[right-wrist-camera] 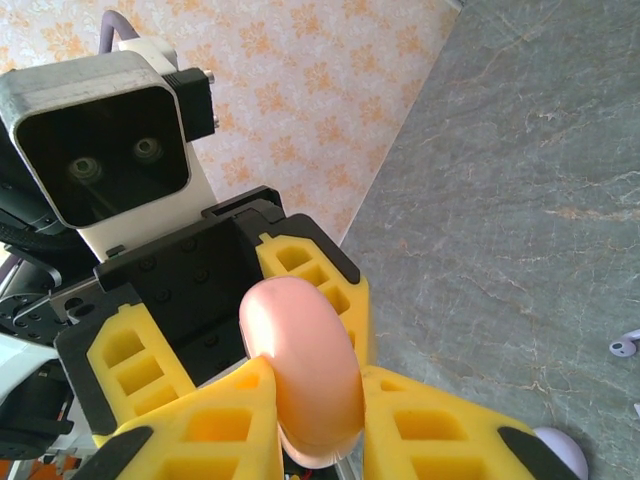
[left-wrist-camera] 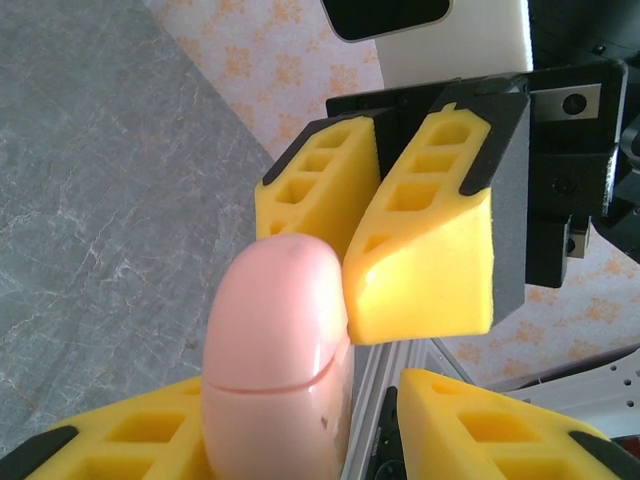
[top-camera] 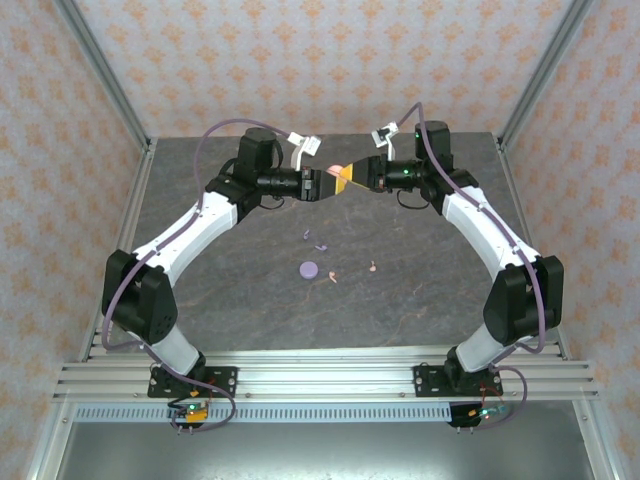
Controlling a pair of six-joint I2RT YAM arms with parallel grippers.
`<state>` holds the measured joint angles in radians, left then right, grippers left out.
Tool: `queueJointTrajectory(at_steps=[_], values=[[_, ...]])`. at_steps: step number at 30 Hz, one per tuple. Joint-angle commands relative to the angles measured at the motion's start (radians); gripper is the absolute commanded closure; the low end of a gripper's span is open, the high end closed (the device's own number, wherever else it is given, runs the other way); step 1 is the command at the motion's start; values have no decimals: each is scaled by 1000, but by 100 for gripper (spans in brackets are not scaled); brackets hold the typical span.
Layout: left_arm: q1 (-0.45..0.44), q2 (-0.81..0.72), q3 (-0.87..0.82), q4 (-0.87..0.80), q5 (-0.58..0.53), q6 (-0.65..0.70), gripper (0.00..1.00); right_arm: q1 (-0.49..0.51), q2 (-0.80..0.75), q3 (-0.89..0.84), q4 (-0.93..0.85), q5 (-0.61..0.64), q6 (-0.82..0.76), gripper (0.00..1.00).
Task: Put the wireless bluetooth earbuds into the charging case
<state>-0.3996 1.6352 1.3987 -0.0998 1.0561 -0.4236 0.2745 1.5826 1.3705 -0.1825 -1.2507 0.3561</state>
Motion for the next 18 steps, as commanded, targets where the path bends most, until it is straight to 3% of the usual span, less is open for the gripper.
queueJointTrajectory(at_steps=[1, 18], values=[[-5, -33, -6, 56, -19, -23, 56, 7, -40, -14, 30, -31, -9, 78], [-4, -27, -14, 62, -34, -31, 67, 14, -48, -8, -9, -43, -42, 78]])
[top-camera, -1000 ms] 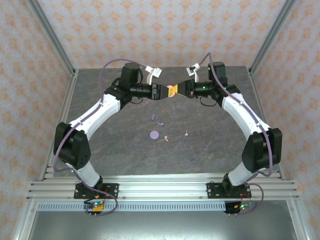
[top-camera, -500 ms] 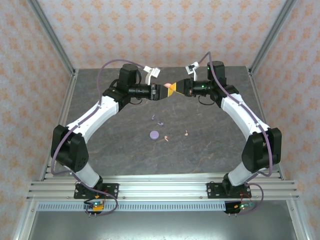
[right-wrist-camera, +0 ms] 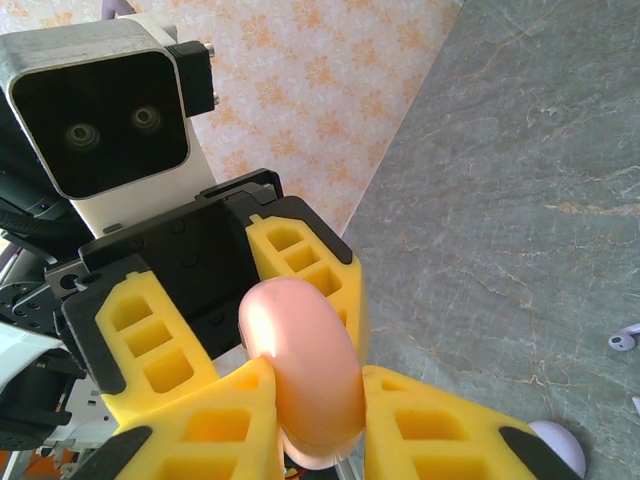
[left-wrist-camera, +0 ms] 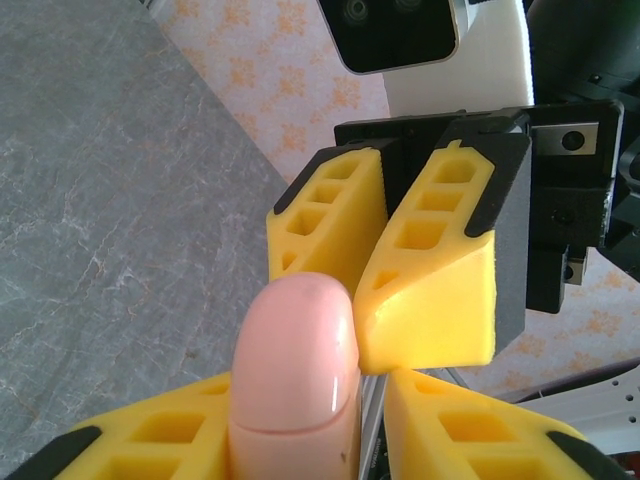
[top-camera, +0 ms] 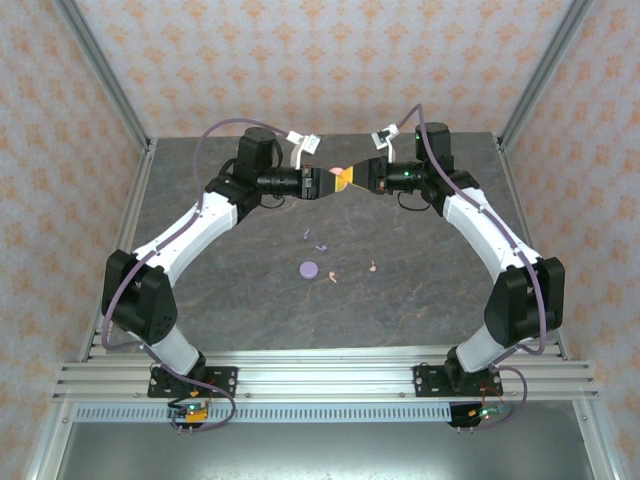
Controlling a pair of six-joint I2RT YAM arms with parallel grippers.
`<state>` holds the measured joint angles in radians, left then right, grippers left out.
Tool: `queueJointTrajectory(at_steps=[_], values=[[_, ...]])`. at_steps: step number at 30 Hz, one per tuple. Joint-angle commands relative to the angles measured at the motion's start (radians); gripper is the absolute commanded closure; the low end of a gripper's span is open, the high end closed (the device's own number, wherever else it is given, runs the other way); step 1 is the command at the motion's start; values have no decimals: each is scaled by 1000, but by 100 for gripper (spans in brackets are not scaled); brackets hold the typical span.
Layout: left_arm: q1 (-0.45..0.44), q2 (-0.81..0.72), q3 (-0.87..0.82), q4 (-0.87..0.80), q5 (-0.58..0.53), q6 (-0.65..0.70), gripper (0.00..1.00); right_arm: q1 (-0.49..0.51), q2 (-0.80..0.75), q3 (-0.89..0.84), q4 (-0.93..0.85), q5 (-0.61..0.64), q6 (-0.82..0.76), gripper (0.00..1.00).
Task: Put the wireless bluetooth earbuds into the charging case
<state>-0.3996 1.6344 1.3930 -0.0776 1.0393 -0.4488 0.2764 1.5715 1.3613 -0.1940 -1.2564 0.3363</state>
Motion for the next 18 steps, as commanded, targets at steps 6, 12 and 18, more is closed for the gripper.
queueJointTrajectory(at_steps=[6, 12, 18], values=[[-5, -19, -4, 42, -31, -14, 82, 15, -43, 0, -12, -46, -36, 77], [-5, -22, -4, 25, -68, -13, 90, 17, -54, 30, -140, 28, -114, 64], [-9, -64, -41, 41, -160, 27, 90, 16, -97, 75, -322, 304, -186, 46]])
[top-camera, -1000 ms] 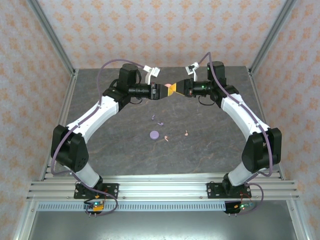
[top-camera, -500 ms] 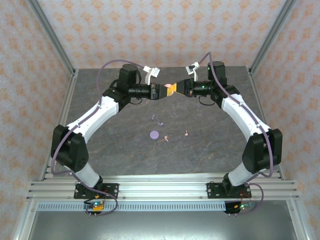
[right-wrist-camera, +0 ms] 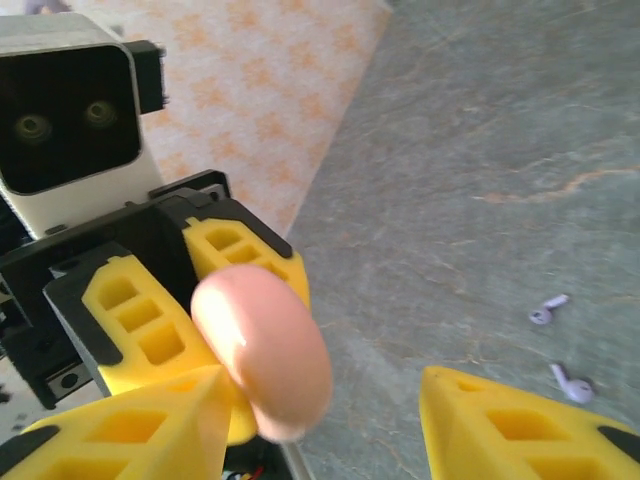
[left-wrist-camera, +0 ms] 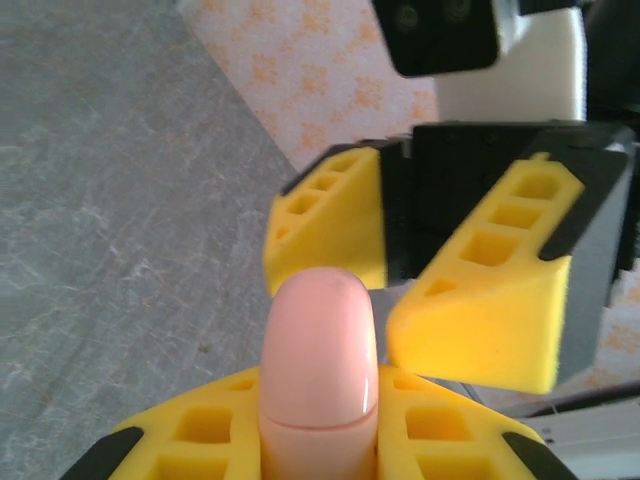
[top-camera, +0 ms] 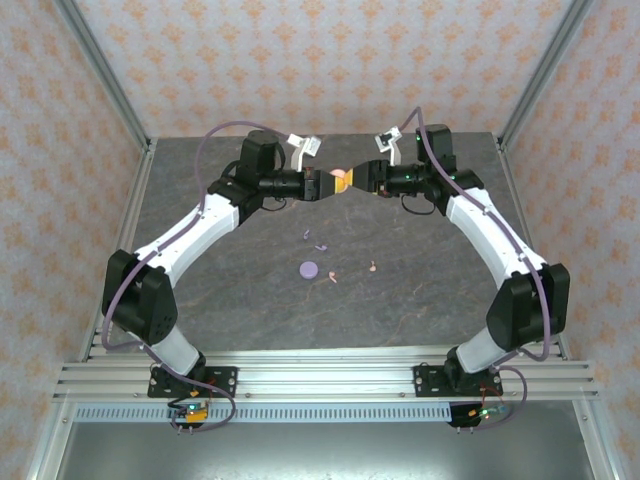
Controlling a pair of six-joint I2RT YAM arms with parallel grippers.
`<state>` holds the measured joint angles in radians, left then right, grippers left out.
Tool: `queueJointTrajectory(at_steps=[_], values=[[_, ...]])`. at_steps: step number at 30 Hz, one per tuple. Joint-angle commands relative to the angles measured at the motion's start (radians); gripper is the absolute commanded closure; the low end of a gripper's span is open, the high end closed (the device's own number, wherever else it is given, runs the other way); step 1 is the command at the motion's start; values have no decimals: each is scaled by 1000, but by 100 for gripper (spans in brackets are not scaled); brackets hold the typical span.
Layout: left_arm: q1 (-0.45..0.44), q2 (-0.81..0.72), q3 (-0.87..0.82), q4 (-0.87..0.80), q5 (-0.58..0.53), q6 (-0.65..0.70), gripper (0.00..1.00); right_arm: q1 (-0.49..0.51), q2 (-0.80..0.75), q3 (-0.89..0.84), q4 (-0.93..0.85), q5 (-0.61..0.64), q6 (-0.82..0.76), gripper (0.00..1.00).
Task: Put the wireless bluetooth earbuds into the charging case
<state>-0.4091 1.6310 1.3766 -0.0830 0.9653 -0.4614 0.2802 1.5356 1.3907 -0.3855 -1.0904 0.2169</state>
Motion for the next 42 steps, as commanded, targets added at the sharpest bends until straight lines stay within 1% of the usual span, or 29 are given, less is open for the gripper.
queueJointTrajectory(at_steps=[1, 4, 6, 8, 9, 11, 13, 16, 20, 23, 27, 32, 39, 42], values=[[-3, -76, -44, 76, -95, 51, 89, 13, -67, 52, -155, 165, -77, 46], [-16, -135, -129, 186, -153, 117, 90, 12, -91, 64, -200, 202, -100, 45], [-32, -184, -204, 279, -189, 195, 90, 13, -111, 67, -217, 207, -115, 44], [-50, -219, -238, 272, -226, 303, 90, 12, -126, 70, -233, 205, -123, 43], [-54, -228, -241, 251, -242, 337, 90, 13, -133, 71, -238, 193, -128, 43], [-54, -229, -239, 237, -225, 369, 91, 14, -140, 72, -243, 152, -137, 43], [-54, -227, -245, 258, -176, 379, 91, 17, -148, 70, -244, 130, -140, 43], [-54, -226, -261, 316, -115, 375, 90, 29, -156, 74, -259, 130, -151, 42], [-58, -217, -254, 315, -55, 397, 89, 38, -173, 73, -264, 97, -164, 42], [-68, -220, -254, 303, -48, 427, 90, 50, -178, 67, -263, 68, -173, 39], [-93, -232, -271, 304, -77, 470, 90, 63, -175, 69, -261, 74, -172, 38], [-105, -227, -266, 287, -74, 481, 91, 66, -165, 73, -254, 72, -168, 38], [-116, -230, -266, 276, -59, 488, 90, 66, -148, 79, -265, 119, -170, 38], [-117, -235, -266, 273, -43, 490, 90, 66, -144, 83, -273, 167, -165, 38]])
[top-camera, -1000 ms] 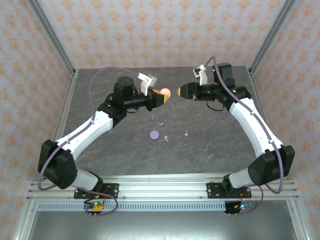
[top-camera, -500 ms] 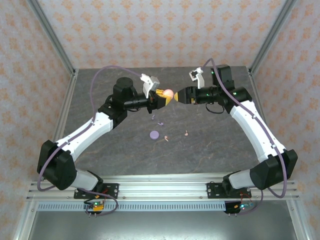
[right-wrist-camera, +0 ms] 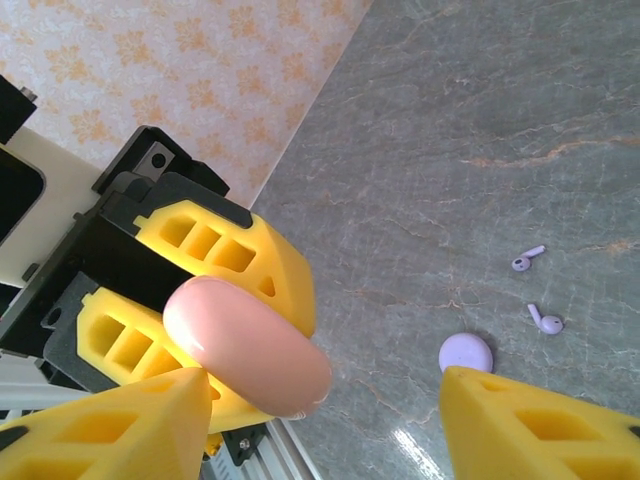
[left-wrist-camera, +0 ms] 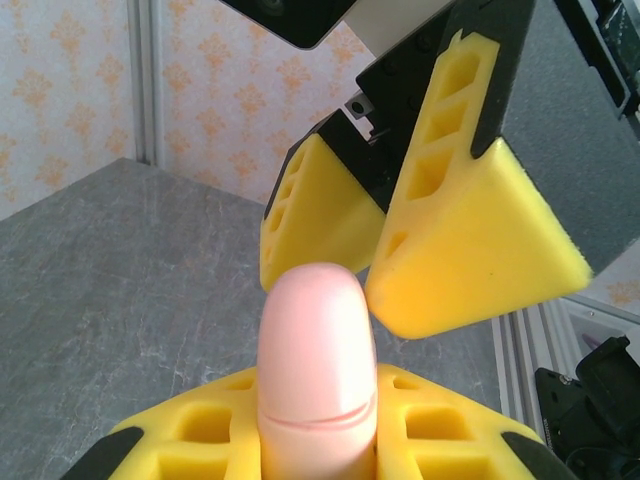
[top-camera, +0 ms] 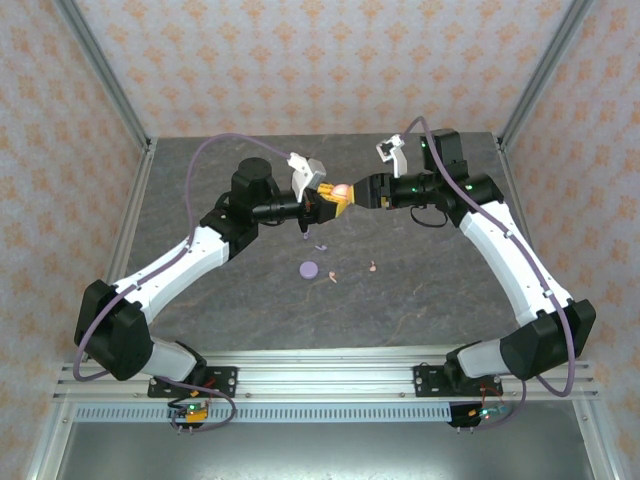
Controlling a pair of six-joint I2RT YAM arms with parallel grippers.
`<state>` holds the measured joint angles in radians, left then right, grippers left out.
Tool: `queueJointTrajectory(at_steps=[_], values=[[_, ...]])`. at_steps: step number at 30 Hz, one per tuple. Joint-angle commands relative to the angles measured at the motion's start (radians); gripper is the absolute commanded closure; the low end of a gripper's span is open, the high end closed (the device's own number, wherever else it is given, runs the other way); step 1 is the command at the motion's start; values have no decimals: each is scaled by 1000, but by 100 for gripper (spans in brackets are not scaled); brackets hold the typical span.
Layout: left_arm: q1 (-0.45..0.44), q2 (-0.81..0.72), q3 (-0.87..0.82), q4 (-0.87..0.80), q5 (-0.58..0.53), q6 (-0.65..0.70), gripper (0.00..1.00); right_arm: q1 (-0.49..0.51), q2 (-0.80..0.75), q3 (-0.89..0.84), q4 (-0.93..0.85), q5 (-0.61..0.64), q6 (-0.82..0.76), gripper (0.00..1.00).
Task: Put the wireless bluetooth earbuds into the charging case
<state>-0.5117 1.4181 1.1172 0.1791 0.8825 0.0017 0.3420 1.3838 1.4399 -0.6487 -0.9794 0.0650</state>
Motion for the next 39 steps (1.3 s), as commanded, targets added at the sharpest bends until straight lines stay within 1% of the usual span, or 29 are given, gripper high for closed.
queueJointTrajectory(at_steps=[1, 13, 18, 21, 23, 27, 30, 35, 37, 39], values=[[-15, -24, -7, 9, 42, 29, 90, 3, 10, 36, -12, 70, -12, 38], [-16, -32, 3, -31, 49, 43, 90, 5, 22, 46, -13, 168, 19, 38], [-16, -18, 7, -56, 35, 42, 90, 5, 11, 49, -15, 216, 32, 35], [-16, -8, 6, -76, -10, 43, 90, 5, -8, 44, -16, 292, 47, 35], [-16, 1, 1, -86, -40, 40, 90, 4, -23, 38, -35, 379, 52, 35], [-15, 11, -33, -68, -46, 20, 90, -13, -37, 7, -91, 541, 67, 34], [-16, 2, -78, -28, -59, -14, 90, -36, -22, -33, -146, 607, 71, 36], [-20, -27, -156, 24, -83, -78, 89, -51, 30, -144, -182, 556, 59, 40], [-23, -49, -185, 30, -102, -86, 89, -49, 56, -187, -177, 496, 52, 44], [-25, -74, -211, 34, -113, -95, 89, -44, 83, -225, -161, 418, 43, 49]])
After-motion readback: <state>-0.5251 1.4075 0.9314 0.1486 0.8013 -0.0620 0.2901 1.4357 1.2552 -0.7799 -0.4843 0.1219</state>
